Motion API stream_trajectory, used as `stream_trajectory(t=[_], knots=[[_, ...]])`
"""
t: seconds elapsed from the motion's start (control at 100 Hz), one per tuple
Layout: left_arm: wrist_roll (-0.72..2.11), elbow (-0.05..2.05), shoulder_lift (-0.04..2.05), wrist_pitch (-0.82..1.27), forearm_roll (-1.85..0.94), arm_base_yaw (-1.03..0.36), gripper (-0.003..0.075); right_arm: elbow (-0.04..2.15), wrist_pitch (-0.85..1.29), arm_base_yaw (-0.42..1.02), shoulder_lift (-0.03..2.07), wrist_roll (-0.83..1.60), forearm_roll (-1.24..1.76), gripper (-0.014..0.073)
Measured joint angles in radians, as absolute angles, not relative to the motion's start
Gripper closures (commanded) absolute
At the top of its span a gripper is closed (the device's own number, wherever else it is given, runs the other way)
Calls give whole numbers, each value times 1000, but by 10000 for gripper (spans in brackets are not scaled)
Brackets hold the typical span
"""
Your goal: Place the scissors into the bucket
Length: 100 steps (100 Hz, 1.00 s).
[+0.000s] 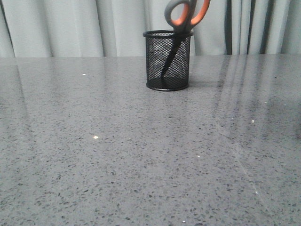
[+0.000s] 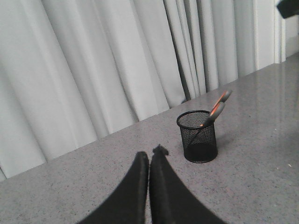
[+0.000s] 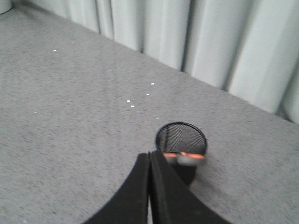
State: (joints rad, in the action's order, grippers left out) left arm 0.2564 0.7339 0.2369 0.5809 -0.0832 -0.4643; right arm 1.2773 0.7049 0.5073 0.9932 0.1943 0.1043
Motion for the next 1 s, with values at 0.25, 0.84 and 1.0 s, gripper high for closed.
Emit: stream_trajectory(t=[0.25, 0.84, 1.0], knots=[[256, 493, 239, 359, -81, -464, 739, 694, 411, 507, 555, 196, 82, 657], [256, 352, 241, 271, -92, -464, 740, 479, 147, 507, 392, 198, 82, 659], [256, 352, 241, 269, -92, -464, 740, 478, 147, 507, 392, 198, 82, 659]])
